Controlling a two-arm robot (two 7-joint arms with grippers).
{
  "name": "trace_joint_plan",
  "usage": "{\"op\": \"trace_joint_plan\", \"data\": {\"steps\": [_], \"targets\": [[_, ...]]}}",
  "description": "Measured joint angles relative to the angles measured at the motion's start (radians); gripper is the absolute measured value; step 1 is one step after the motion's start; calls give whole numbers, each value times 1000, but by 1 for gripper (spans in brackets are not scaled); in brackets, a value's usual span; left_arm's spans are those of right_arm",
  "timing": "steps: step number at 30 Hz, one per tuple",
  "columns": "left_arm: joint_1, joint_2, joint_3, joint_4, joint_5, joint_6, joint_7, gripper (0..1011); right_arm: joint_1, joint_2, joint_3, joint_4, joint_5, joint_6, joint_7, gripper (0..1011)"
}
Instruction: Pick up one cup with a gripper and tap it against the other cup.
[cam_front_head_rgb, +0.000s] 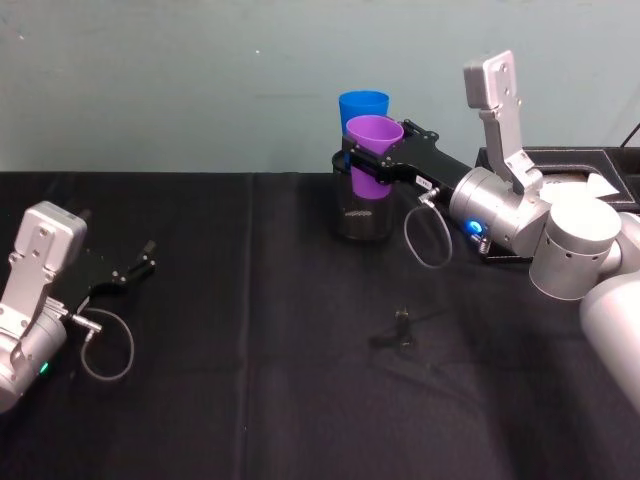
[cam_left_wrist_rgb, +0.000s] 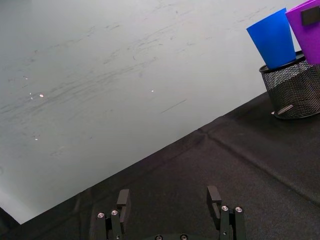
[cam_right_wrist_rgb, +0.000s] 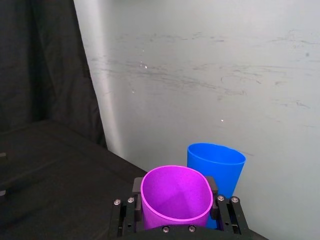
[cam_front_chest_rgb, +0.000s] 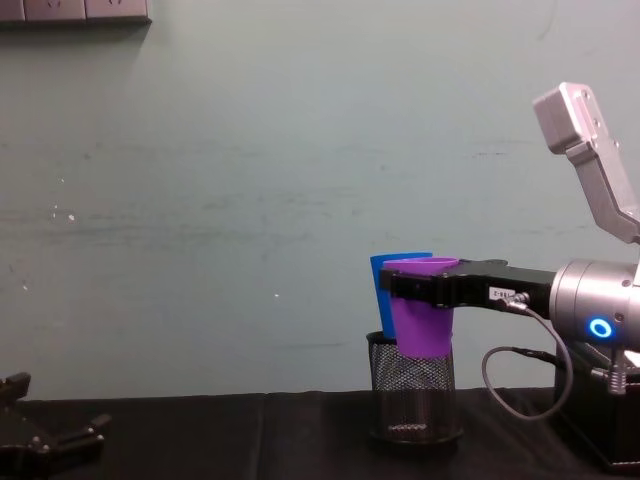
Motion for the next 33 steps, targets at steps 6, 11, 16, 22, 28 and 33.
{"op": "trace_joint_plan", "data": {"steps": [6, 11, 16, 22, 28, 33], "targets": [[0, 0, 0, 0, 0, 0, 0, 1000, 0, 0, 0, 0, 0, 0, 0, 731], [0, 0, 0, 0, 0, 0, 0, 1000, 0, 0, 0, 0, 0, 0, 0, 731], [0, 0, 0, 0, 0, 0, 0, 1000, 0, 0, 0, 0, 0, 0, 0, 731], [0, 0, 0, 0, 0, 0, 0, 1000, 0, 0, 0, 0, 0, 0, 0, 731], [0, 0, 0, 0, 0, 0, 0, 1000, 0, 0, 0, 0, 0, 0, 0, 731], [0, 0, 0, 0, 0, 0, 0, 1000, 0, 0, 0, 0, 0, 0, 0, 731]]}}
